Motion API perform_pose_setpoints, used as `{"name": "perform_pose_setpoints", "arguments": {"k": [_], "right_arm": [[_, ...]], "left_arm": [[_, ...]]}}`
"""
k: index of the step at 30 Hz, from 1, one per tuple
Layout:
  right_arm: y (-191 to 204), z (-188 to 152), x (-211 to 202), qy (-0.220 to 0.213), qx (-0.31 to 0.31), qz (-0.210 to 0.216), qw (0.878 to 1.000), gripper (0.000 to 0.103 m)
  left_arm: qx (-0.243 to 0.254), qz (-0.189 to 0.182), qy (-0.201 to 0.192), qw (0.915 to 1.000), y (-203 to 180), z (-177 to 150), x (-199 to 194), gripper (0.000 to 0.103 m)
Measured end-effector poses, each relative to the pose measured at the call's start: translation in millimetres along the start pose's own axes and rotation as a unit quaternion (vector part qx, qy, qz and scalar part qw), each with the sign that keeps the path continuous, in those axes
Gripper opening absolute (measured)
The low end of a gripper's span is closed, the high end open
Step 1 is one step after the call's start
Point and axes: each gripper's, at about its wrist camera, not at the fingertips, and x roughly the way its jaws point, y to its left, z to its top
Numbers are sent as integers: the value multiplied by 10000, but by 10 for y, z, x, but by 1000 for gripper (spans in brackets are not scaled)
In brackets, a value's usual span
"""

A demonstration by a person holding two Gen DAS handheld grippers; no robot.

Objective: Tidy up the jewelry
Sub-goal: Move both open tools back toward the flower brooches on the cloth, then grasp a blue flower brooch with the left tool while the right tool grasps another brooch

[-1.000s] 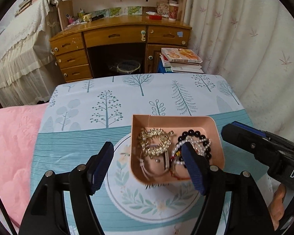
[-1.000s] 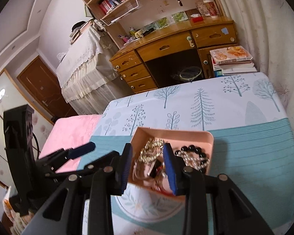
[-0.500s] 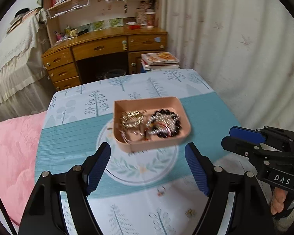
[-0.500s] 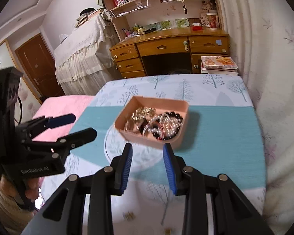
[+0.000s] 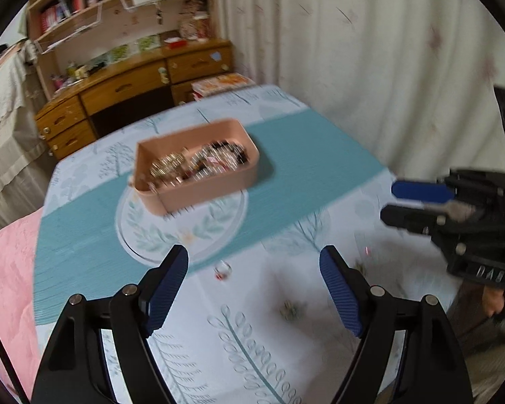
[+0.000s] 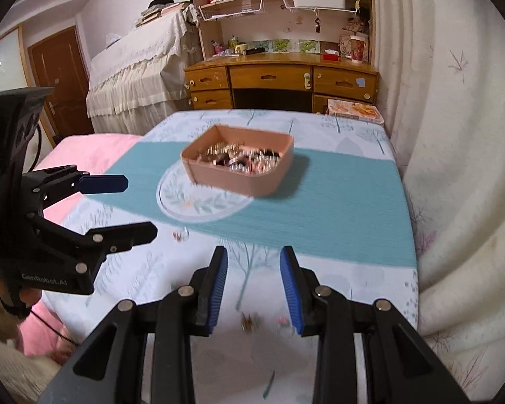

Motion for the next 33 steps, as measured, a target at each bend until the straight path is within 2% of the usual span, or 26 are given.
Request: {"name": "perform_pose_setpoints", "arguments": {"k": [4, 10, 16, 21, 25, 27, 33], "right_arm": [[20, -249, 63, 102, -318, 2, 9994, 33], [106, -520, 131, 69, -1344, -147, 9908, 33], [83, -670, 300, 225, -1964, 8, 9803, 33], [119, -693, 430, 165, -2456, -148, 9691, 33], [117, -648, 512, 243, -2478, 10, 9685, 33], [82, -608, 540, 339, -2368, 261, 9706, 32], [-16, -506, 629, 560, -1903, 652, 9780, 32]], "left_arm": [[288, -168, 194, 9993, -114, -264, 156, 79], [627, -185, 323, 9973, -167, -527, 338, 79], [827, -359, 327, 9954, -159, -628, 403, 78], [1039, -376, 381, 9931, -187, -654, 468, 70], [1004, -404, 525, 9927, -170, -664, 583, 65], [885, -473, 509, 9936, -140, -646, 599, 64], [597, -610, 487, 9952, -59, -579, 680, 62]]}}
